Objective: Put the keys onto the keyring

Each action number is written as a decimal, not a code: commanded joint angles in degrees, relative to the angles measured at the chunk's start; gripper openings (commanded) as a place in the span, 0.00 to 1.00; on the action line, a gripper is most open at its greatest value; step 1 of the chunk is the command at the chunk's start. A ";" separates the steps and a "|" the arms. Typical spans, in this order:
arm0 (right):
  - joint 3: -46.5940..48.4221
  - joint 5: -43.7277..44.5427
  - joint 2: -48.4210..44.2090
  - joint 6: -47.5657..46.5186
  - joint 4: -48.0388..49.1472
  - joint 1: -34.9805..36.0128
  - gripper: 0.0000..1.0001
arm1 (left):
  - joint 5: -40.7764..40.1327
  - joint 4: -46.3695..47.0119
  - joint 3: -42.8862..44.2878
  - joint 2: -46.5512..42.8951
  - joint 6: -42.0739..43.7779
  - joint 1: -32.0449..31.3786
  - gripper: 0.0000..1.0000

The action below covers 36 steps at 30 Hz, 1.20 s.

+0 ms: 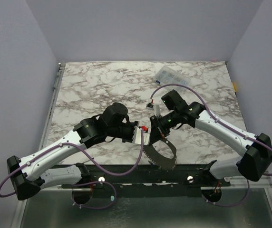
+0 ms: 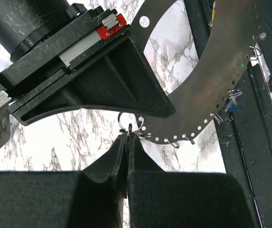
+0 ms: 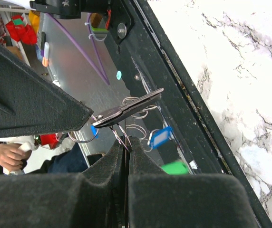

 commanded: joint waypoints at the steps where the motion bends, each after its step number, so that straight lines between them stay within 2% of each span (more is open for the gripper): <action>1: 0.09 -2.19 -0.43 1.17 0.82 0.32 0.01 | -0.68 -1.31 0.30 0.42 1.21 -0.43 0.00; 19: -0.86 -3.04 -0.43 0.99 1.25 0.46 0.01 | -3.29 -1.23 1.46 2.59 3.27 -0.61 0.00; 36: -1.30 -3.98 -0.25 0.64 2.89 2.05 0.01 | -1.36 1.86 -0.34 1.47 5.81 -0.61 0.00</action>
